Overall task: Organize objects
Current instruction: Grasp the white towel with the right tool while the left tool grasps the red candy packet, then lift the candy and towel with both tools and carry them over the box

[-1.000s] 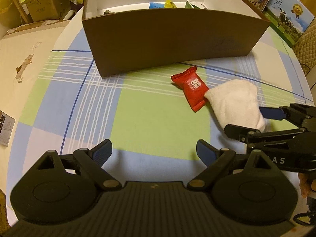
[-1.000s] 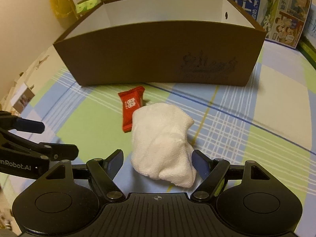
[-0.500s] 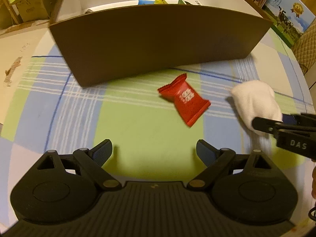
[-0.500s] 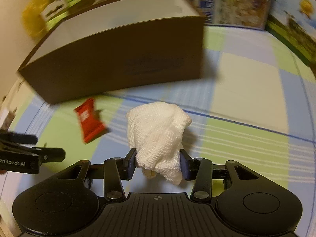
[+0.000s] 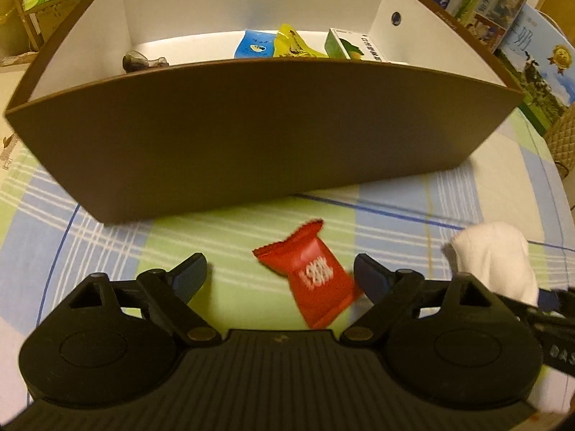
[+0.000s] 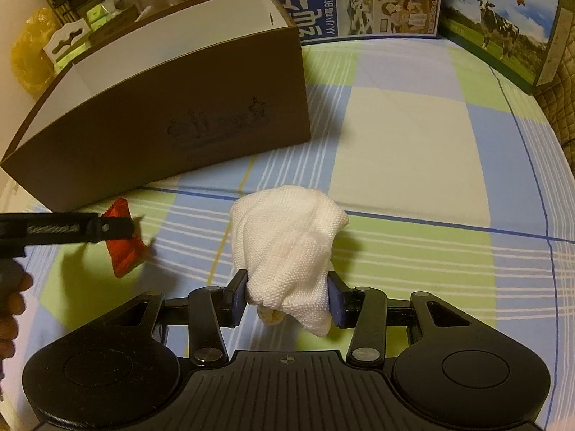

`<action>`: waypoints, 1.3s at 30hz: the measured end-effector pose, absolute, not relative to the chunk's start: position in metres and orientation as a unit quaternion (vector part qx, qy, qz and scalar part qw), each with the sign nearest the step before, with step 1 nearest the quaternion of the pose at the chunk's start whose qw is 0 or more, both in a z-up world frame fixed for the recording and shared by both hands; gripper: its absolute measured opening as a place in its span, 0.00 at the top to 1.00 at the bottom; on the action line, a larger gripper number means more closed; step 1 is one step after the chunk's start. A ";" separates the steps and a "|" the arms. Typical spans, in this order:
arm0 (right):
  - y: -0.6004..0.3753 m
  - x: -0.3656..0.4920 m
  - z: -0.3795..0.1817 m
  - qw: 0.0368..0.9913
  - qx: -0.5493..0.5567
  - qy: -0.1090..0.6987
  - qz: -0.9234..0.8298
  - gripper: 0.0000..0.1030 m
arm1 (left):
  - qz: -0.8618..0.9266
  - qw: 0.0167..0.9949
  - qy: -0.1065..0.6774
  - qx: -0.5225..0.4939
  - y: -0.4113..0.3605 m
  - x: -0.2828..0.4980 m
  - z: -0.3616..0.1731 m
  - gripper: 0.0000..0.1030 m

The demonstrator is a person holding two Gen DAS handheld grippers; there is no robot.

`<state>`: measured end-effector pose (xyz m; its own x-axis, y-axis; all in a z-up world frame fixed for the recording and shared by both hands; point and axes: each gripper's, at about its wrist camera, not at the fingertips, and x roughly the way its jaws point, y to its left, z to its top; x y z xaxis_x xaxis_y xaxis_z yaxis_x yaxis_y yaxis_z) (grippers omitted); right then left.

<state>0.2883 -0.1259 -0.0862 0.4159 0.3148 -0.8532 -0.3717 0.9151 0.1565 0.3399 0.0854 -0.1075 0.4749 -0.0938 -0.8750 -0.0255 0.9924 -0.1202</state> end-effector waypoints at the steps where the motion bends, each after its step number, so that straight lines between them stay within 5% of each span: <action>1: -0.126 0.289 -0.086 0.841 -0.028 0.501 0.204 0.59 | -0.019 0.857 0.512 -0.057 0.084 0.342 -0.110 0.22; 7: -0.125 0.291 -0.087 0.839 -0.028 0.503 0.205 0.59 | -0.039 0.859 0.509 -0.031 0.085 0.339 -0.114 0.33; 16: -0.123 0.292 -0.088 0.838 -0.035 0.504 0.209 0.59 | -0.070 0.861 0.503 0.035 0.092 0.324 -0.111 0.74; 39: -0.119 0.291 -0.087 0.838 -0.046 0.502 0.212 0.59 | -0.082 0.848 0.523 0.036 0.086 0.315 -0.108 0.78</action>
